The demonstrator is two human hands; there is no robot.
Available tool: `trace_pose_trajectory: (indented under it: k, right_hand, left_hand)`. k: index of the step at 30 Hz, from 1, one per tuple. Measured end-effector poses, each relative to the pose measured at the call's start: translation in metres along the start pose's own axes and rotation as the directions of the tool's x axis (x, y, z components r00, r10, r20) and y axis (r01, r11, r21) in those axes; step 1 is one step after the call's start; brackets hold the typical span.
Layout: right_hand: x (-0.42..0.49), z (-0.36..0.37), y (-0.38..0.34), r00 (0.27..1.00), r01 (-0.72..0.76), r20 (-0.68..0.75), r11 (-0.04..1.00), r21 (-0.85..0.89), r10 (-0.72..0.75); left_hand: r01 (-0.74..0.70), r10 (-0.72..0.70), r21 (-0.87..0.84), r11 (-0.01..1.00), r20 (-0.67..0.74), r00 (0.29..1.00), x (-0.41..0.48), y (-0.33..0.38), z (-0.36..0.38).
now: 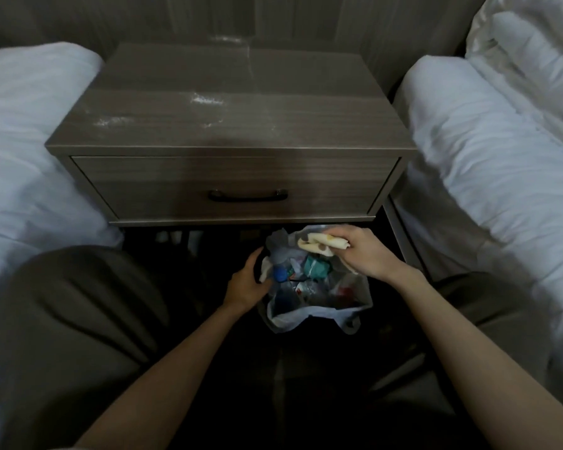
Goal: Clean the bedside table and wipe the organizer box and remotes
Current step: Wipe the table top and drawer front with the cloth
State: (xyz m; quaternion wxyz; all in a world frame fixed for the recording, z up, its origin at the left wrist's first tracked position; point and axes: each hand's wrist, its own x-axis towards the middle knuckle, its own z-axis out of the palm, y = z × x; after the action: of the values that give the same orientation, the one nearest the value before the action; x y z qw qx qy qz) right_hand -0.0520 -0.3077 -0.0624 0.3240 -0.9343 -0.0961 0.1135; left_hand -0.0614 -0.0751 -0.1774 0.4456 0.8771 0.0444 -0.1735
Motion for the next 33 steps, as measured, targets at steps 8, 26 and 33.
trace_pose_trajectory:
  k: [8, 26, 33]
  right_hand:
    - [0.006, 0.009, -0.011, 0.989, 0.149, 0.009, 0.987, -0.057, -0.149]
    - [0.023, 0.031, -0.051, 0.947, 0.308, 0.095, 0.951, -0.005, -0.306]
    - [0.016, 0.03, -0.055, 0.944, 0.33, 0.019, 0.944, 0.001, -0.33]
  left_hand:
    - [0.004, 0.008, 0.103, 0.995, -0.116, 0.993, -0.012, -0.015, -0.026]
    - [0.18, -0.133, 0.175, 0.968, -0.252, 0.959, -0.034, -0.046, -0.1]
    - [0.222, -0.168, 0.122, 0.967, -0.345, 0.923, -0.027, -0.048, -0.106]
